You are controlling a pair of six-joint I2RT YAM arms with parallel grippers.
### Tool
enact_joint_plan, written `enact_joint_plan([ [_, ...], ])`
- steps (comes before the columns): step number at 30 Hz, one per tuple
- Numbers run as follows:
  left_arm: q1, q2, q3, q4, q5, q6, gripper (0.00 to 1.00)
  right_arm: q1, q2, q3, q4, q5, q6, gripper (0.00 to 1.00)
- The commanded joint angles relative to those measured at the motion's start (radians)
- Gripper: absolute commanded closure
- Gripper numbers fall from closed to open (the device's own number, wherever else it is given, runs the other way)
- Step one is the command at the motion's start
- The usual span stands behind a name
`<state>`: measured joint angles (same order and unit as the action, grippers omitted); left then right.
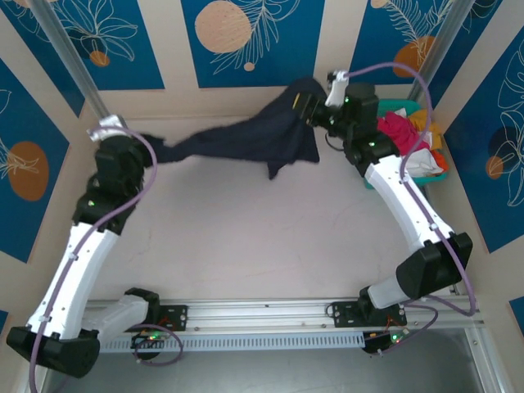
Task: Fold and stack the t-shirts
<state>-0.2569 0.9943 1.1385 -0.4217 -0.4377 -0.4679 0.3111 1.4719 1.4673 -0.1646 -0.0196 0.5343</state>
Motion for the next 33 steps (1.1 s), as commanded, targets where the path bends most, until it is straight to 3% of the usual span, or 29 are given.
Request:
enact_joint_plan([
  [1,-0.006,-0.044,-0.212,-0.048,0.139,-0.191,0.47,-0.014,0.007,-0.076,-0.058,0.004,0.033,0.15],
  [2,-0.019,-0.073,-0.281,-0.047,0.149,-0.224,0.19,-0.015,0.004,-0.104,-0.069,0.018,0.032,0.07],
  [3,-0.036,-0.101,-0.327,-0.059,0.142,-0.253,0.01,-0.015,-0.002,-0.131,-0.077,0.033,0.03,0.04],
  [7,-0.07,-0.202,-0.403,-0.137,0.046,-0.308,0.0,-0.02,-0.022,-0.218,-0.095,0.078,0.039,0.02],
  [11,-0.06,-0.18,-0.399,-0.169,-0.044,-0.314,0.0,-0.017,-0.018,-0.282,-0.107,0.093,0.052,0.03],
  [18,-0.01,0.114,-0.323,-0.07,0.008,-0.3,0.02,0.003,-0.023,-0.412,-0.073,0.094,0.117,0.05],
  [24,-0.035,0.372,-0.218,-0.065,0.159,-0.289,0.21,0.025,-0.033,-0.475,-0.069,0.095,0.14,0.06],
  [33,-0.121,0.673,-0.05,-0.212,0.235,-0.2,0.34,0.024,-0.024,-0.496,-0.052,0.098,0.144,0.06],
])
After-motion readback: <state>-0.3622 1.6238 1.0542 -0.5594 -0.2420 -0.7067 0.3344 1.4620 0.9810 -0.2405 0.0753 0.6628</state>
